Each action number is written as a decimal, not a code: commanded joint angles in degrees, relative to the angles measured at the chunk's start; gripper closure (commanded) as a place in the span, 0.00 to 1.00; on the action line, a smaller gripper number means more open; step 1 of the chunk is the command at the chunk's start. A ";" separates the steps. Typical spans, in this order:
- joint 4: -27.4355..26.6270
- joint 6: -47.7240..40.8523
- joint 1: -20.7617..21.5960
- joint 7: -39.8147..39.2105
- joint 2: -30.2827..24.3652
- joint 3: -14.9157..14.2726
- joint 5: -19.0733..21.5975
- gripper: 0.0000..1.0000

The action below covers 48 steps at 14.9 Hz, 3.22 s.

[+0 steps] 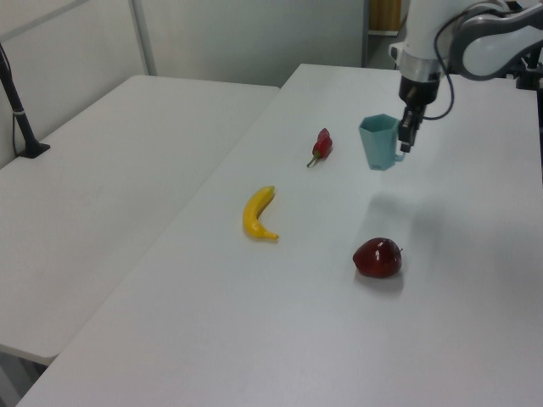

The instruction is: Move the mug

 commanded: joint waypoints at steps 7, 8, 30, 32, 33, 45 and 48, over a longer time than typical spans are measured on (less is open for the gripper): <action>-8.90 2.36 0.50 -0.53 -4.90 0.23 -1.75 1.00; -8.90 2.70 0.59 -0.53 -4.72 0.23 -1.75 1.00; -9.87 7.89 1.38 -0.27 1.17 0.67 -1.75 0.63; -9.78 7.81 1.38 -0.18 1.17 0.59 -1.75 0.57; -9.69 7.28 1.38 -0.09 1.17 0.59 -1.75 0.51; 3.91 -13.53 2.17 -1.58 0.73 0.76 -1.75 0.00; 10.76 -19.33 2.17 -3.34 0.82 0.67 -0.96 0.00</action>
